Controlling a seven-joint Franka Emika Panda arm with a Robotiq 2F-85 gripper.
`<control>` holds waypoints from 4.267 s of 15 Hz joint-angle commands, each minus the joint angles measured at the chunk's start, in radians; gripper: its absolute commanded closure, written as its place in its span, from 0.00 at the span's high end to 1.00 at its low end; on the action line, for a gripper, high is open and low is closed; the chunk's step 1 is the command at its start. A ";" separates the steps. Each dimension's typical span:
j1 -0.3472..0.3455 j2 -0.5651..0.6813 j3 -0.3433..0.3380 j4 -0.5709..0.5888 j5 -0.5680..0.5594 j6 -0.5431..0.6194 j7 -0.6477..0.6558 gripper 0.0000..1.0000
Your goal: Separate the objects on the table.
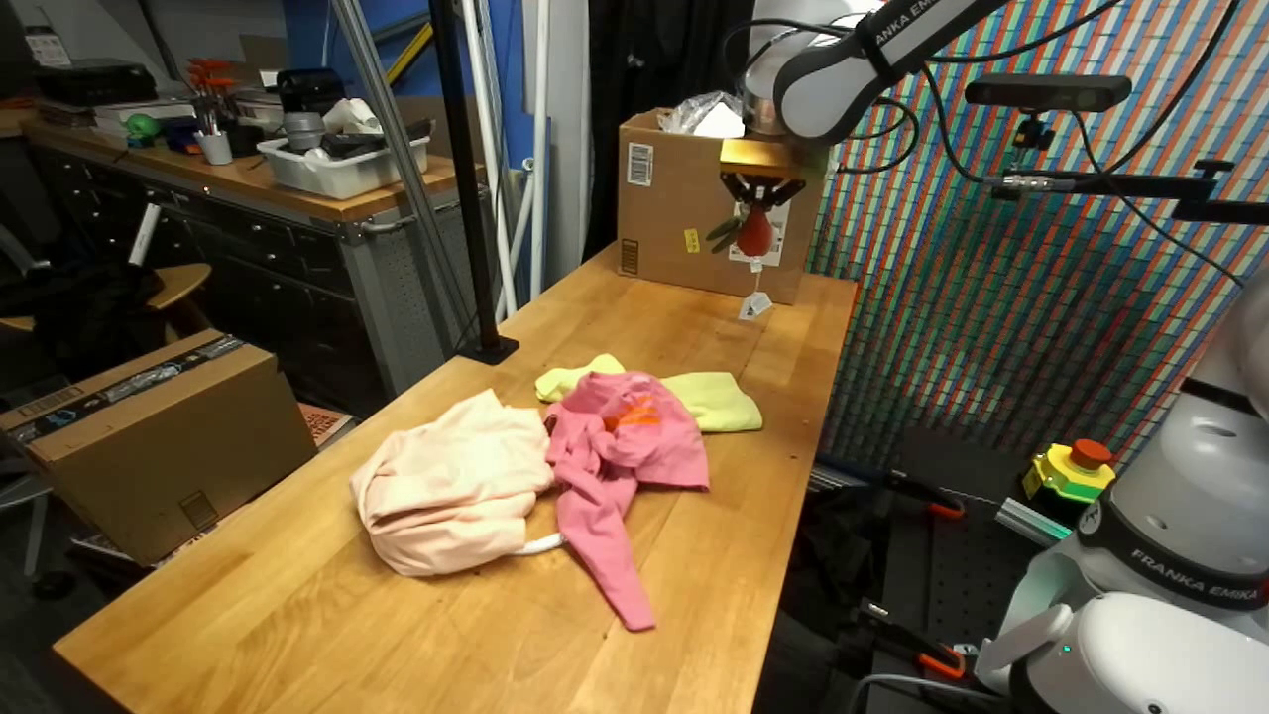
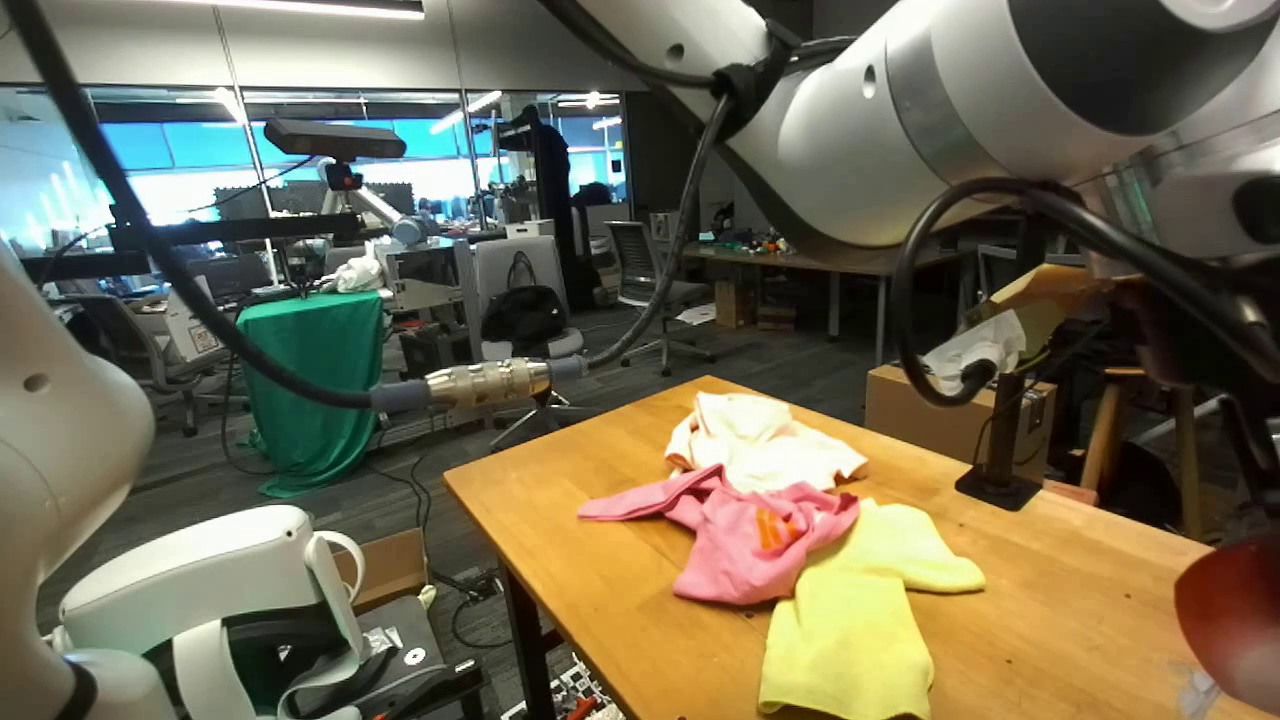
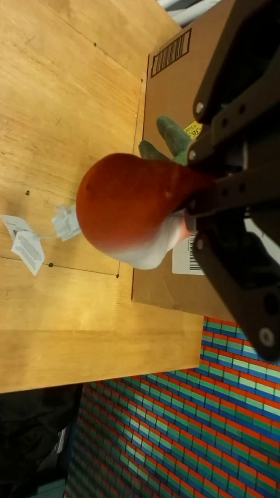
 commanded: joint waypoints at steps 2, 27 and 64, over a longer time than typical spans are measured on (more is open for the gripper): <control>-0.022 -0.030 -0.020 -0.035 0.079 0.068 -0.043 0.04; 0.021 -0.045 0.014 -0.093 0.274 0.011 -0.200 1.00; 0.332 0.375 0.263 0.114 0.437 -0.071 -0.840 1.00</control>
